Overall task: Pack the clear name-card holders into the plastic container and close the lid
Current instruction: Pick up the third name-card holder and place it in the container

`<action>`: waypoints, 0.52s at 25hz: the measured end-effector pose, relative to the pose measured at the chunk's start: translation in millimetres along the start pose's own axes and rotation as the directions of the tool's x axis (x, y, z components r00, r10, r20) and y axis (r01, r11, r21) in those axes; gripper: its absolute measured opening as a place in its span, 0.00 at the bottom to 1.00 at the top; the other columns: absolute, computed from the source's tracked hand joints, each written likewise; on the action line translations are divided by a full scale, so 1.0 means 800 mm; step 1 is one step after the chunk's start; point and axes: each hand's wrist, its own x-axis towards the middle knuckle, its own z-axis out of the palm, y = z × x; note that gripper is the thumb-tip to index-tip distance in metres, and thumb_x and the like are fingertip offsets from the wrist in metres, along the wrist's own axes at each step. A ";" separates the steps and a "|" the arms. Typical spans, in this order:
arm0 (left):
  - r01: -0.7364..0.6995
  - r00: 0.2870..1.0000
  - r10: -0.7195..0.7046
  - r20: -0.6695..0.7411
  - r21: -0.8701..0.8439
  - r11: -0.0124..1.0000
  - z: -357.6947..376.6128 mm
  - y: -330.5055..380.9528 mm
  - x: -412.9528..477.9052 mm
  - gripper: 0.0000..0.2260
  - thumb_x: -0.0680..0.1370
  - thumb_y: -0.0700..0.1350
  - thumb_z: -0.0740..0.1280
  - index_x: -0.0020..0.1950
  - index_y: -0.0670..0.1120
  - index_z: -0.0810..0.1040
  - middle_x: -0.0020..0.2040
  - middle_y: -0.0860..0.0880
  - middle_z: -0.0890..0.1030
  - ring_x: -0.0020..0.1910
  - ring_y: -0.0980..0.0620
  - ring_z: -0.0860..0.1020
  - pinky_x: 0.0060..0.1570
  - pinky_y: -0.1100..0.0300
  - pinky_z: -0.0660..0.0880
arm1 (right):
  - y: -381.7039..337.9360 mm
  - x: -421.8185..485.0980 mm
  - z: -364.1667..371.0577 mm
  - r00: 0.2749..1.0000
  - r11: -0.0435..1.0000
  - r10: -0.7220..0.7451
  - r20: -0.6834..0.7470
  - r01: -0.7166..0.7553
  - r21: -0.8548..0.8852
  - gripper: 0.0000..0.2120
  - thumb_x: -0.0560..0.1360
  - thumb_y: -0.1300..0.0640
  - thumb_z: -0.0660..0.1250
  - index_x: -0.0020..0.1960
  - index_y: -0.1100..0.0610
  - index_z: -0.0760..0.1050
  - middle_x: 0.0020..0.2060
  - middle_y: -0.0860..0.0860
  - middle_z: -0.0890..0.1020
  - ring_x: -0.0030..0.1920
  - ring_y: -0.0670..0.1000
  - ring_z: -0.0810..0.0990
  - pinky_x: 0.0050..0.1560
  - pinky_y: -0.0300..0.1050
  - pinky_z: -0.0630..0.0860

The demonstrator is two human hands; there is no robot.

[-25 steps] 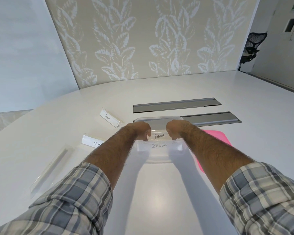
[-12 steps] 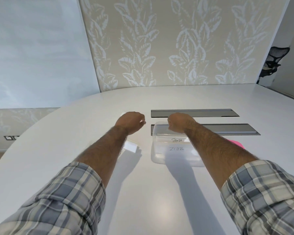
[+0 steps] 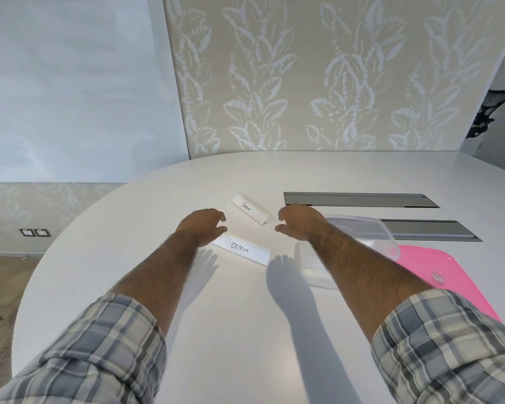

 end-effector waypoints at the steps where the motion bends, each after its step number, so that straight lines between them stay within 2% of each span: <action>1: 0.000 1.000 0.000 0.020 -0.020 1.000 0.006 -0.010 0.000 0.18 0.81 0.55 0.62 0.70 0.54 0.73 0.72 0.55 0.72 0.71 0.51 0.70 0.68 0.52 0.68 | -0.009 0.003 0.008 1.000 1.000 0.000 0.009 0.000 0.009 0.18 0.77 0.45 0.65 0.61 0.55 0.77 0.58 0.52 0.81 0.59 0.55 0.79 0.58 0.51 0.76; 6: -0.023 0.989 0.026 0.144 -0.025 0.999 0.042 -0.049 0.003 0.26 0.80 0.54 0.65 0.77 0.56 0.65 0.78 0.56 0.64 0.76 0.52 0.63 0.72 0.50 0.65 | -0.045 0.014 0.039 0.997 0.999 0.039 0.059 -0.041 0.020 0.21 0.76 0.44 0.66 0.64 0.53 0.75 0.61 0.51 0.79 0.63 0.54 0.77 0.61 0.51 0.74; 13: -0.148 0.971 0.156 0.184 -0.052 0.988 0.045 -0.057 0.045 0.31 0.79 0.48 0.68 0.79 0.58 0.60 0.81 0.58 0.56 0.79 0.53 0.58 0.72 0.50 0.63 | -0.064 0.029 0.062 0.987 0.995 0.100 0.130 -0.101 0.006 0.24 0.75 0.45 0.69 0.66 0.57 0.74 0.61 0.54 0.79 0.63 0.56 0.77 0.63 0.54 0.74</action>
